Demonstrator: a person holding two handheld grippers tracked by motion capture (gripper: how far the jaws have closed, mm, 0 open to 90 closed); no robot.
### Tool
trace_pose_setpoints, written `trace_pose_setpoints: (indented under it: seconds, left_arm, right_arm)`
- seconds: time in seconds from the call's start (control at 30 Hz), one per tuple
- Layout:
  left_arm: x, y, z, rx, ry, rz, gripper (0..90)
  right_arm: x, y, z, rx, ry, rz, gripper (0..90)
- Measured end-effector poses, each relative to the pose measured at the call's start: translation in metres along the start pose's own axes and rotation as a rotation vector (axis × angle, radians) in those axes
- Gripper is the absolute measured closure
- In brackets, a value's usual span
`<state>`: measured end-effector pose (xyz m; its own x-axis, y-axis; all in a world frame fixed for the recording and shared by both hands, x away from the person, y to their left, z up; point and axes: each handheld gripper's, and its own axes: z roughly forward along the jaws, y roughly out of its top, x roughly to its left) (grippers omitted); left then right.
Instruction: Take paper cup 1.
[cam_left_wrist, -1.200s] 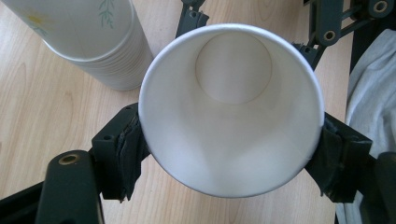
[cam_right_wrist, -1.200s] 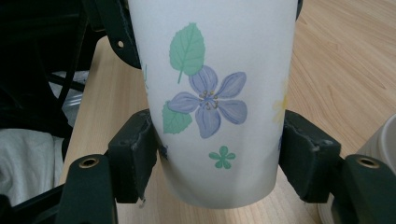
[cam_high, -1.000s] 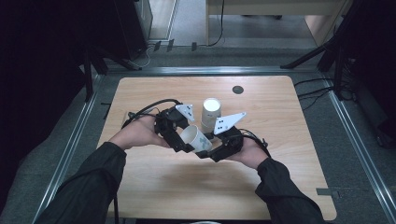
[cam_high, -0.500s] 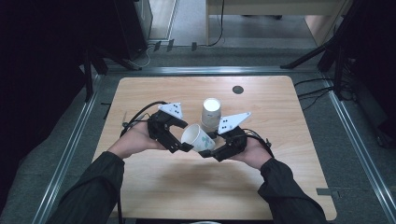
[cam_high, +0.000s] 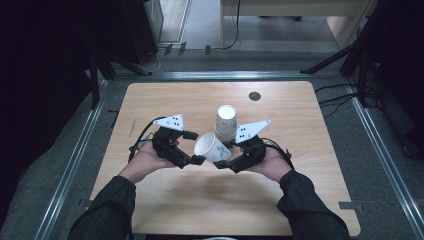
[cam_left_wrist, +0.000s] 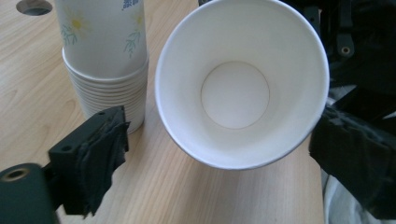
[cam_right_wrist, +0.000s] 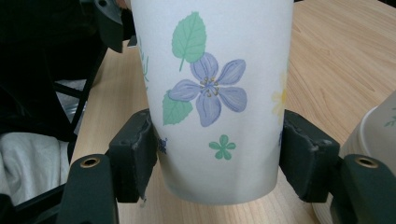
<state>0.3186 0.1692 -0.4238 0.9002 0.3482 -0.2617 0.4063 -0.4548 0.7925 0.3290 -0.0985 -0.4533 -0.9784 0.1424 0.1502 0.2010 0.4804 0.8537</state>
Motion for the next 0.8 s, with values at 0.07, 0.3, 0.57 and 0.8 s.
trace_pose_setpoints:
  seconds: [0.07,0.3,0.57,0.8]
  left_arm:
    - [0.001,-0.005,0.001,-0.038,-0.017,-0.018,1.7]
    - [-0.004,-0.015,0.010,-0.116,-0.010,-0.029,1.8]
    - [-0.006,-0.017,0.017,-0.189,-0.046,-0.047,1.8]
    - [-0.008,-0.019,0.023,-0.212,-0.058,-0.041,6.2]
  right_arm:
    - [0.000,0.000,0.000,-0.003,0.002,0.000,34.2]
    - [0.000,-0.001,-0.002,-0.017,0.005,0.002,34.2]
    - [0.001,-0.001,0.002,-0.028,0.015,0.000,34.3]
    - [0.002,-0.002,0.006,-0.027,0.024,0.003,34.3]
